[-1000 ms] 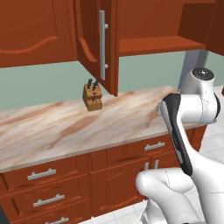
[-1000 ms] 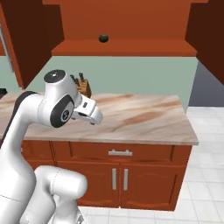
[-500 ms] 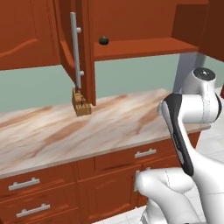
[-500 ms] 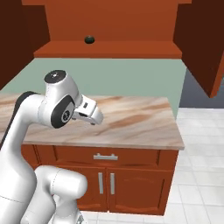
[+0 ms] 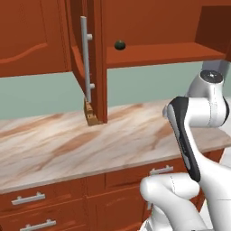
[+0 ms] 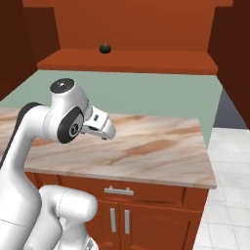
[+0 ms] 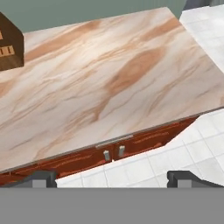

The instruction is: Pick the squashs from the cabinet and place them in one bowl. Pick the carrot from the sink and place it in the other bowl.

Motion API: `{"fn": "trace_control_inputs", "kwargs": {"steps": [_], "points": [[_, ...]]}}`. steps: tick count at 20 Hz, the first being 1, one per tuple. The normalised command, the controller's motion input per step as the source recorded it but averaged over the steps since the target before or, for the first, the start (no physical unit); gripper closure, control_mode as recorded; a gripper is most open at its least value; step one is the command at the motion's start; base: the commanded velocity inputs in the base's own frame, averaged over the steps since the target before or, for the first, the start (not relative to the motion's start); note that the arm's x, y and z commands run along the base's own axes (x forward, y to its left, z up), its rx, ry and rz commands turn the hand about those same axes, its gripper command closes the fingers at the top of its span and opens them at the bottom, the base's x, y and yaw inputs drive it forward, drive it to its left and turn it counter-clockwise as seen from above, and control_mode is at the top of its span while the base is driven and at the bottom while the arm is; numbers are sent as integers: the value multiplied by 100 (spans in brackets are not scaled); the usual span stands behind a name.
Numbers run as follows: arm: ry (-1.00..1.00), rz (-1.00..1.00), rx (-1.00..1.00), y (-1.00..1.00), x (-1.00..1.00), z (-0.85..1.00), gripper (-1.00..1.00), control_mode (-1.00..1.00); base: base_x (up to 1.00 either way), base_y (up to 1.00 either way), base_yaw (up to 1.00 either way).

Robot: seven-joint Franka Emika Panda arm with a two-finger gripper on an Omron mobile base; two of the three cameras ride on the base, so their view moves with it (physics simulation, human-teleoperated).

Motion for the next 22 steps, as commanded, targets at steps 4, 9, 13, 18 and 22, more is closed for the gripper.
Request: {"fn": "trace_control_inputs", "kwargs": {"steps": [4, 9, 13, 18, 22], "points": [[0, 0, 0, 0, 0, 0, -100, 100, 50, -20, 25], [0, 0, 0, 0, 0, 0, -100, 100, 48, -24, 19], [0, 0, 0, 0, 0, 0, -100, 100, 33, -26, 10], [0, 0, 0, 0, 0, 0, -100, 100, 1, -17, -4], [0, 0, 0, 0, 0, 0, -100, 100, 0, 0, 0]]}}
